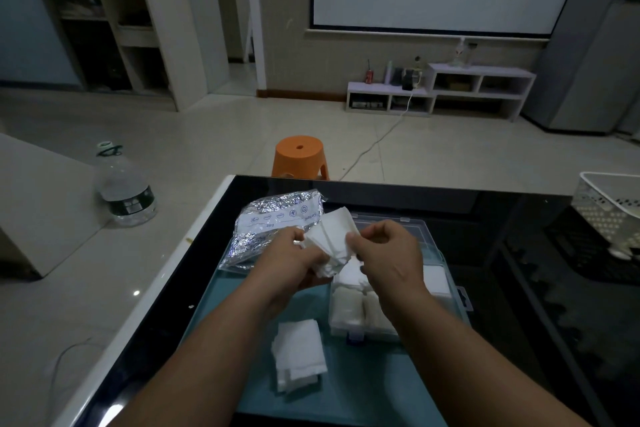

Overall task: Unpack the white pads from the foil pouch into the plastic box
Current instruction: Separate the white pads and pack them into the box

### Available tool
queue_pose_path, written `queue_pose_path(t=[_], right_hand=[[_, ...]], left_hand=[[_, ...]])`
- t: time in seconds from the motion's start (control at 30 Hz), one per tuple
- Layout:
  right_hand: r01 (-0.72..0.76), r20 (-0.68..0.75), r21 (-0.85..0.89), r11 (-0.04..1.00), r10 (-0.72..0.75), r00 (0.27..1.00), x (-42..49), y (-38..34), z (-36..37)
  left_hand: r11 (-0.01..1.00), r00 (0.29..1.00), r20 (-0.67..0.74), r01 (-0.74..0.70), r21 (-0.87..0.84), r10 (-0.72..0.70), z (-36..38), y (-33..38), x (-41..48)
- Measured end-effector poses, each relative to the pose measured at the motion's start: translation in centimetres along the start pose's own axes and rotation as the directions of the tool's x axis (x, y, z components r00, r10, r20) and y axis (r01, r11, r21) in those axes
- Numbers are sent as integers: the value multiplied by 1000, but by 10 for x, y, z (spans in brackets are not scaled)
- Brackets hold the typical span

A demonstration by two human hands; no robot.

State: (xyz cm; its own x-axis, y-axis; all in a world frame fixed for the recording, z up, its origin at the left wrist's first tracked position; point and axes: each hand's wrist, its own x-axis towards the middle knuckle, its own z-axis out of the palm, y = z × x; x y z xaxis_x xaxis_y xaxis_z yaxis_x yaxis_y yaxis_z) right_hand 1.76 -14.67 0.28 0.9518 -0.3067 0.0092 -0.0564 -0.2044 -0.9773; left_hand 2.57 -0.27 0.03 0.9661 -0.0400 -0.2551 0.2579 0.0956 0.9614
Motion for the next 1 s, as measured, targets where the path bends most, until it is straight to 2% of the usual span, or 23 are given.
queue_pose_path(t=[0.13,0.27,0.43,0.6,0.73,0.83,1.0], right_hand=[[39,-20,-59,997,-40,999,-2,1,1],[80,-19,-99,992,-83,996,-1,0,0],[83,62,-120,989,-76,995,1,-3,-2],[43,28,-32,999,-42,999,6,-7,-9],[44,138,12,999,-45,989,8,-12,-15],[82,178,-45,996,-73,981,7,-10,-14],[191,182,-237,952,-150,972,7,-7,-11]], left_hand=[[1000,999,32,19,-17,-18,0,0,0],[991,993,113,52,-120,-38,-1,3,-1],[999,999,48,19,-38,-17,-1,0,1],[1000,1000,-10,-20,5,20,-2,1,2],[997,999,-10,-34,73,35,-3,2,0],[994,998,17,-69,90,67,-4,4,-2],[997,995,80,-65,40,62,-4,5,-3]])
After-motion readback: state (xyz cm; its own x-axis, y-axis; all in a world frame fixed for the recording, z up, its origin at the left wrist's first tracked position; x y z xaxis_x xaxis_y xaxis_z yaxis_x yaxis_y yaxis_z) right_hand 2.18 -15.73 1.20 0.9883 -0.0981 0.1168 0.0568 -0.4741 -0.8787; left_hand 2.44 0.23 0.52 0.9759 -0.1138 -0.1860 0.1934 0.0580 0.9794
